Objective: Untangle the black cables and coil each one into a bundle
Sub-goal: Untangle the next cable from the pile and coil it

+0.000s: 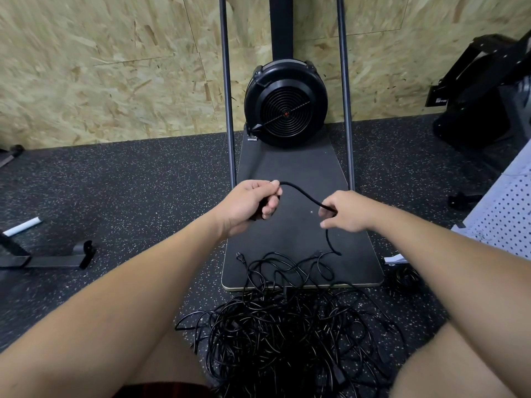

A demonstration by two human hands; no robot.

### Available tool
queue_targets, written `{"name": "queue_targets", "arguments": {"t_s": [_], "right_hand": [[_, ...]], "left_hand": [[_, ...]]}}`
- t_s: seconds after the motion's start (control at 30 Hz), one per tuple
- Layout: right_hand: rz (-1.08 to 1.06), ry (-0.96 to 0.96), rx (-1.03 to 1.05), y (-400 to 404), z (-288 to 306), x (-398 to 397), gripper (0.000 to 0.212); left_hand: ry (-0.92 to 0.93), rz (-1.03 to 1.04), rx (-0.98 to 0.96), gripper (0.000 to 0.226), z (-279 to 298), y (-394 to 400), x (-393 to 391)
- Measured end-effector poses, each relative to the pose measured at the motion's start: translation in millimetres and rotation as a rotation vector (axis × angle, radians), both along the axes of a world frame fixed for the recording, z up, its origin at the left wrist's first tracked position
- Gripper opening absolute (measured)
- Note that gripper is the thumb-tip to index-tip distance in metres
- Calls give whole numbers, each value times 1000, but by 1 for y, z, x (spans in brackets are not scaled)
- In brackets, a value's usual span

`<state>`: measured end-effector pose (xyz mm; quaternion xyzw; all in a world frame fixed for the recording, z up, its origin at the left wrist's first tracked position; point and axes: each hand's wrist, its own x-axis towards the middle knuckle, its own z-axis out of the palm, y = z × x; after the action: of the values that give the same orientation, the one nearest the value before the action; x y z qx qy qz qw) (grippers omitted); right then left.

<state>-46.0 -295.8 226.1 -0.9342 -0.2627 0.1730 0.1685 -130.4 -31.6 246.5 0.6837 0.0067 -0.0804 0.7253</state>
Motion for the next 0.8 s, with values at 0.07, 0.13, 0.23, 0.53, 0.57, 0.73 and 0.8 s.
{"name": "queue_targets", "arguments": {"t_s": [0.07, 0.13, 0.23, 0.53, 0.57, 0.73, 0.8], "right_hand": [[3, -41, -81, -1, -2, 3, 8], [33, -32, -99, 0, -1, 5, 9], [58, 20, -104, 2, -2, 6, 18], [222, -242, -128, 38, 25, -25, 39], [254, -263, -135, 43, 27, -30, 42], [386, -156, 106, 61, 40, -49, 15], [394, 1, 214, 58, 47, -47, 18]], "left_hand": [[0, 83, -54, 27, 2, 6, 3], [7, 146, -95, 27, 3, 12, 5], [27, 201, -93, 26, 2, 16, 7], [173, 276, -115, 15, 10, 8, 10], [171, 278, -118, 17, 11, 4, 10], [122, 154, -151, 31, 6, -10, 4], [100, 107, 2, 37, 0, -12, 1]]}}
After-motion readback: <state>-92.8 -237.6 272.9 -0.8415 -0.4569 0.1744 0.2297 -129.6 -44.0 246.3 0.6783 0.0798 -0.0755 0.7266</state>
